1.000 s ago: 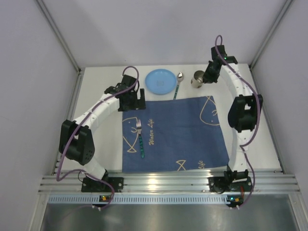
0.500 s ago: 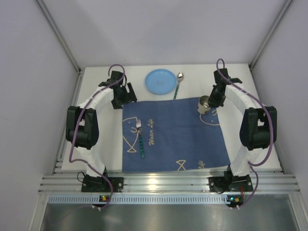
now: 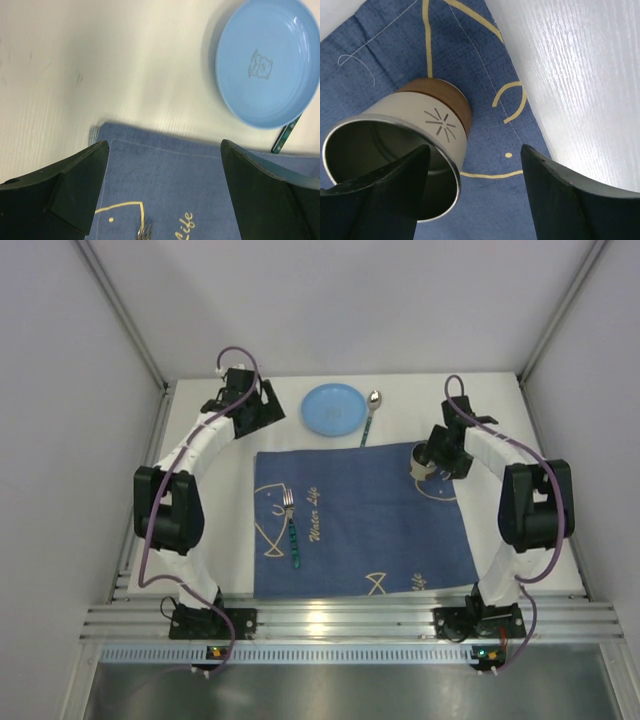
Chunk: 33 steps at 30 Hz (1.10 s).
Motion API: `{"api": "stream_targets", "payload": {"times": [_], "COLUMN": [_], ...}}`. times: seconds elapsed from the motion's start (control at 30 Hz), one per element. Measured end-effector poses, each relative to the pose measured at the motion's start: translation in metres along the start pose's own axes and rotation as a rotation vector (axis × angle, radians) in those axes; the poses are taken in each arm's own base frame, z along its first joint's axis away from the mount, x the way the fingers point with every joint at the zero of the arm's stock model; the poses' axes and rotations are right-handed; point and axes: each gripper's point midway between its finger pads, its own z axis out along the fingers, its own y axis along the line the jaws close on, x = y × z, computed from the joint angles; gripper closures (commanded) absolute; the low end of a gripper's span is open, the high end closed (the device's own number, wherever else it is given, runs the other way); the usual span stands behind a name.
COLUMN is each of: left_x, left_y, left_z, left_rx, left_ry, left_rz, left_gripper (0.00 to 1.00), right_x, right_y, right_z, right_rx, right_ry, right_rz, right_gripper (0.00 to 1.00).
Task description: Set the dinner table for one person
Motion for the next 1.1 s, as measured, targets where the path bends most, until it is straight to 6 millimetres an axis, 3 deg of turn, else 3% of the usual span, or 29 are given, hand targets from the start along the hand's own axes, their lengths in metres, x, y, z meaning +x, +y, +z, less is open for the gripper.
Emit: {"api": "stream_targets", "payload": {"times": [0.17,0.33,0.43,0.53,0.8,0.97,1.1], "left_x": [-0.033,-0.069,-0.072,-0.060,0.006,0.014,0.024], "left_y": [-0.012,-0.023,-0.022,-0.023,-0.035,-0.061,-0.077], "left_z": [0.025,0.065,0.088,0.107,0.159,0.156,0.159], "left_rx": [0.003,0.004,-0.001,0.029,0.108,0.180,0.231], "left_ry": [-0.038,-0.069,-0.061,-0.015,0.160,0.175,0.192], "left_rz": [0.004,0.021,0.020,0.010,0.020,0.036,0.046], "left_gripper": [0.02,0.01,0.02,0.01,0.02,0.02,0.02], "right_x": [-0.010,-0.042,-0.058,-0.065,-0.056,-0.038,-0.027], "right_y": [0.002,0.007,0.010,0.011,-0.007,-0.028,-0.033], "right_z": [-0.024,-0.091,-0.136,-0.158,-0.140,-0.120,-0.111], "right_rx": [-0.027,-0.106,-0.167,-0.200,-0.160,-0.112,-0.090], "right_ry": [-0.054,-0.217,-0.325,-0.371,-0.286,-0.213,-0.163], "right_rz": [-0.015,-0.007,0.008,0.017,0.044,0.055,0.036], "right_gripper": [0.09,0.00,0.00,0.00,0.00,0.00,0.00]}}
